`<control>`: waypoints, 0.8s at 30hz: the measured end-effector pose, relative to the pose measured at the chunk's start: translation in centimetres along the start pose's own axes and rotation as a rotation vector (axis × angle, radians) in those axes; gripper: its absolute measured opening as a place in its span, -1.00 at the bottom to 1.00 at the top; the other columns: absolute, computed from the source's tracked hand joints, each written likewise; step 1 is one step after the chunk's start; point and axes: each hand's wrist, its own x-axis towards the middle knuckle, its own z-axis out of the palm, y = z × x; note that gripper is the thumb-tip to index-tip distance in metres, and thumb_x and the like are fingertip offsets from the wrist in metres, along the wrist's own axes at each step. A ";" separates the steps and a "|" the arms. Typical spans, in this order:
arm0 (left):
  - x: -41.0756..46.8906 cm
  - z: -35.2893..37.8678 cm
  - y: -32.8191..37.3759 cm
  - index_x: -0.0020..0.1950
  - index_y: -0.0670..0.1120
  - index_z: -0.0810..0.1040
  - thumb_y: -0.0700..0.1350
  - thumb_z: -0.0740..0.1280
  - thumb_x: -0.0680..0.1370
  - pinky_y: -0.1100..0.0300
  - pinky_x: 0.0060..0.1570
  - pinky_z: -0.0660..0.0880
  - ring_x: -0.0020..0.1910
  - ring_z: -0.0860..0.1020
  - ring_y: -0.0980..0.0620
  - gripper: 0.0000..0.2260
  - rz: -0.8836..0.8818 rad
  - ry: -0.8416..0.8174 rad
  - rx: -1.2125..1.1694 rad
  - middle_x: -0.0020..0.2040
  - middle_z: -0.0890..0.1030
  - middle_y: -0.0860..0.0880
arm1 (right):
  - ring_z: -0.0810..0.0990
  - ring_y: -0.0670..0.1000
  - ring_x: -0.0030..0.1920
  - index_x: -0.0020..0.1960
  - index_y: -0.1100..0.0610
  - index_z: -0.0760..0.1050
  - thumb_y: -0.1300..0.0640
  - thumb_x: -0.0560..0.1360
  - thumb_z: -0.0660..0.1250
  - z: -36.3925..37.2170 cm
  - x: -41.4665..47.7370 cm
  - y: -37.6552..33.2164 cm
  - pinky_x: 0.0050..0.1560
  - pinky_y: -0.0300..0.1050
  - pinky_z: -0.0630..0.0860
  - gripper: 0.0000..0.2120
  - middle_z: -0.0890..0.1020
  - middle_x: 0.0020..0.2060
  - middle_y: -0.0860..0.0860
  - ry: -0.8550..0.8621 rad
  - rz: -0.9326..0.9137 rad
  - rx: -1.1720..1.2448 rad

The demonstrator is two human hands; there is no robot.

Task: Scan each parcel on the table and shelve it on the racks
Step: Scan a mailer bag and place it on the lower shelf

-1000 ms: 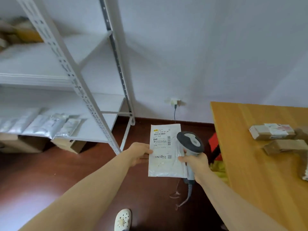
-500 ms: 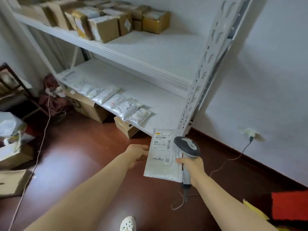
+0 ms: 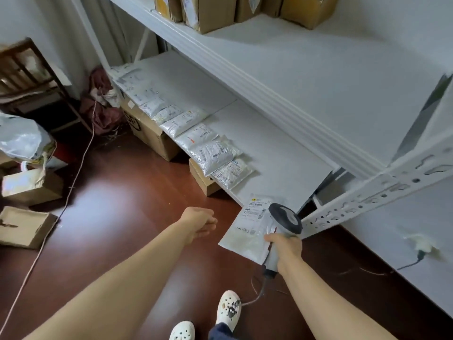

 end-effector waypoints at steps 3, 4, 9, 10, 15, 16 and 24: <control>2.7 0.4 0.5 0.11 -0.19 0.53 -0.37 0.32 0.51 0.20 -0.23 0.51 -0.28 0.58 0.02 -0.80 -0.016 0.031 -0.012 -0.15 0.63 -0.12 | 0.52 0.28 0.19 0.27 0.33 0.39 0.42 0.36 0.46 2.0 3.4 -1.0 0.26 0.15 0.46 -0.49 0.53 0.14 0.17 0.005 0.024 -0.027; 3.8 0.4 0.6 0.12 -0.19 0.53 -0.36 0.32 0.51 0.21 -0.24 0.51 -0.28 0.58 0.02 -0.79 -0.021 0.040 -0.013 -0.15 0.63 -0.12 | 0.53 0.28 0.19 0.26 0.33 0.40 0.41 0.36 0.47 2.7 4.5 -1.3 0.25 0.15 0.47 -0.49 0.54 0.17 0.19 0.019 0.031 -0.033; 9.0 1.1 2.4 0.13 -0.18 0.54 -0.35 0.31 0.52 0.21 -0.23 0.51 -0.27 0.59 0.03 -0.79 -0.024 0.049 -0.021 -0.14 0.65 -0.11 | 0.52 0.28 0.21 0.26 0.30 0.43 0.38 0.39 0.46 5.7 9.7 -2.4 0.19 0.12 0.48 -0.53 0.54 0.21 0.22 0.089 0.076 -0.033; 10.4 1.3 2.8 0.12 -0.19 0.54 -0.35 0.31 0.52 0.22 -0.24 0.50 -0.28 0.59 0.03 -0.80 -0.021 0.053 -0.018 -0.14 0.64 -0.11 | 0.52 0.28 0.21 0.26 0.30 0.43 0.39 0.39 0.46 6.3 10.9 -2.4 0.16 0.09 0.48 -0.53 0.54 0.21 0.23 0.091 0.089 -0.019; 17.5 2.2 4.6 0.06 -0.18 0.53 -0.37 0.31 0.52 0.23 -0.26 0.50 -0.30 0.58 0.03 -0.83 -0.002 0.049 0.016 -0.14 0.63 -0.12 | 0.53 0.27 0.20 0.26 0.29 0.43 0.37 0.39 0.47 10.1 17.4 -1.9 0.02 -0.02 0.43 -0.52 0.54 0.22 0.22 0.166 0.142 0.007; 18.6 2.4 4.8 0.04 -0.17 0.53 -0.36 0.31 0.52 0.23 -0.26 0.50 -0.30 0.58 0.04 -0.84 0.001 0.042 0.028 -0.14 0.63 -0.12 | 0.54 0.27 0.18 0.24 0.28 0.43 0.37 0.38 0.47 10.7 18.8 -1.6 0.02 -0.01 0.44 -0.54 0.55 0.21 0.22 0.181 0.145 0.004; 25.4 2.7 5.1 -0.07 -0.11 0.53 -0.35 0.29 0.53 0.20 -0.23 0.51 -0.31 0.58 0.04 -0.85 -0.019 0.031 0.020 -0.20 0.62 -0.08 | 0.58 0.12 -0.27 -0.13 0.27 0.47 0.36 0.37 0.47 15.3 25.8 0.4 -0.15 -0.03 0.51 -0.81 0.63 -0.11 0.19 0.160 0.229 0.023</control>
